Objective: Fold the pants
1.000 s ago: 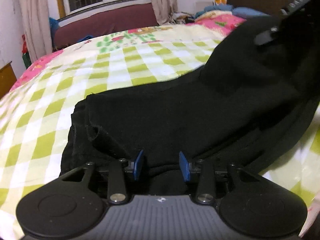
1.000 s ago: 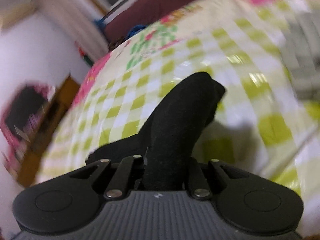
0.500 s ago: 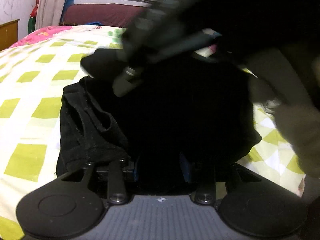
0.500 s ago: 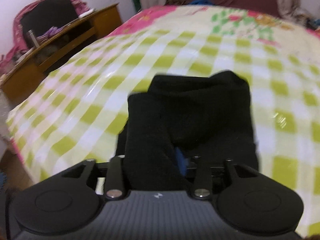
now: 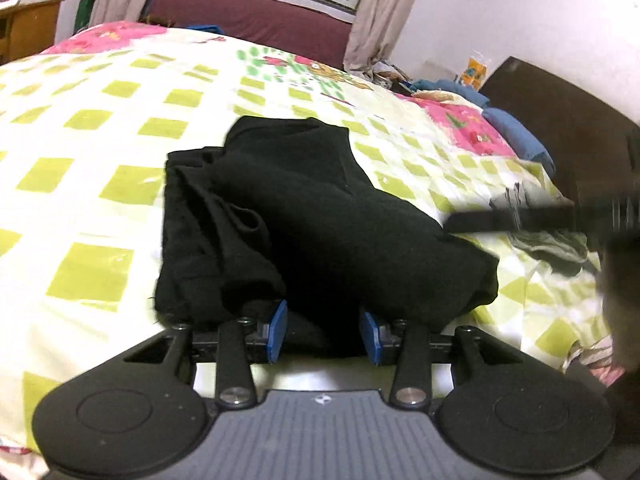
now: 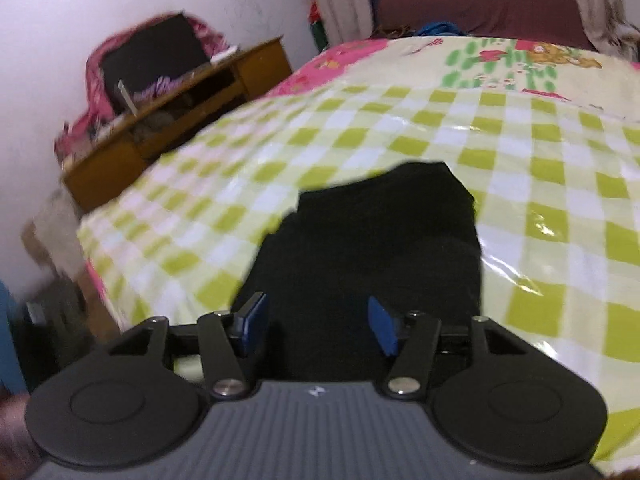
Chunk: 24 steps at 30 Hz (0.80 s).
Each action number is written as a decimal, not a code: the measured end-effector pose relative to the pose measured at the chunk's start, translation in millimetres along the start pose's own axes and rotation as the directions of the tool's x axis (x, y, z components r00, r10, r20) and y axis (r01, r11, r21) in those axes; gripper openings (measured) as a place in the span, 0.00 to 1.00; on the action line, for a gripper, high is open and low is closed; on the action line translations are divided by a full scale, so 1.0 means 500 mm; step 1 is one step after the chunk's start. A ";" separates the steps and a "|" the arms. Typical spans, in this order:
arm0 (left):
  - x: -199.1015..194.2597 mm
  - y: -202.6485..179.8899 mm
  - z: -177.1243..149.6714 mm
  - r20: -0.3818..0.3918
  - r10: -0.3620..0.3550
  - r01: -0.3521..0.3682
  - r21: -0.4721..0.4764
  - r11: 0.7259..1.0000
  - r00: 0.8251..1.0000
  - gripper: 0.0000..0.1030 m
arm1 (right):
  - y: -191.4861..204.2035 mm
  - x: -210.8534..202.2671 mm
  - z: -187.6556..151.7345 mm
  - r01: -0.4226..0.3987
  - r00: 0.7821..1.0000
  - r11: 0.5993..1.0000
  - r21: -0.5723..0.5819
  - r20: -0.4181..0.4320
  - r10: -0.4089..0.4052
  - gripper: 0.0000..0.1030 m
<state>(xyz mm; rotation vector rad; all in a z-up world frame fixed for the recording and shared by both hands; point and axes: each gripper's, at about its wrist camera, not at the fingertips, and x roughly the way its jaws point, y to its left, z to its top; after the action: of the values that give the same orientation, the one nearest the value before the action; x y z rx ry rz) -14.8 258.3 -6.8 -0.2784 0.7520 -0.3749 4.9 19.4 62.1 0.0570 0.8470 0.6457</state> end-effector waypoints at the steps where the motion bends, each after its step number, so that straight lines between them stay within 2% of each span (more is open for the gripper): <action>1: -0.002 0.004 0.004 0.001 0.002 -0.002 -0.010 1.000 1.000 0.52 | -0.004 -0.005 -0.012 0.005 1.000 1.000 -0.011 -0.011 -0.005 0.56; 7: -0.004 0.015 0.025 -0.031 -0.005 0.004 -0.030 1.000 0.999 0.52 | -0.017 -0.036 -0.050 -0.001 1.000 0.998 -0.071 0.007 0.002 0.56; 11: -0.033 0.017 0.030 -0.047 0.040 -0.040 -0.006 0.999 0.998 0.52 | -0.002 -0.054 -0.069 -0.015 0.999 0.980 -0.199 0.046 0.024 0.56; 15: -0.067 0.027 0.038 -0.050 0.061 -0.062 -0.021 0.998 0.997 0.52 | 0.021 -0.053 -0.085 -0.049 0.997 0.962 -0.270 0.040 0.062 0.58; 16: -0.074 0.027 0.041 -0.049 0.064 -0.065 -0.020 0.998 0.997 0.52 | 0.031 -0.050 -0.087 -0.060 0.996 0.956 -0.287 0.044 0.075 0.58; 18: -0.086 0.021 0.052 -0.038 0.067 -0.067 -0.012 0.998 0.997 0.52 | 0.050 -0.044 -0.091 -0.080 0.993 0.942 -0.327 0.055 0.103 0.66; 20: -0.090 0.014 0.065 -0.023 0.034 -0.035 -0.032 0.999 0.999 0.53 | 0.069 -0.032 -0.095 -0.093 0.991 0.923 -0.374 0.058 0.124 0.69; 22: -0.076 0.006 0.074 -0.028 -0.002 0.001 -0.050 0.999 1.000 0.54 | 0.091 -0.016 -0.102 -0.085 0.991 0.901 -0.425 0.058 0.120 0.69; 24: -0.048 -0.008 0.081 -0.049 0.002 -0.004 -0.040 0.999 0.999 0.55 | 0.114 0.003 -0.110 -0.037 0.995 0.873 -0.487 0.064 0.078 0.69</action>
<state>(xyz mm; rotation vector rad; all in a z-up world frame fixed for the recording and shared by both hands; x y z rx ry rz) -3.3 269.6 37.6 -0.3062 0.8089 -0.3654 -62.6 55.2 40.8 -0.3474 0.5844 0.8927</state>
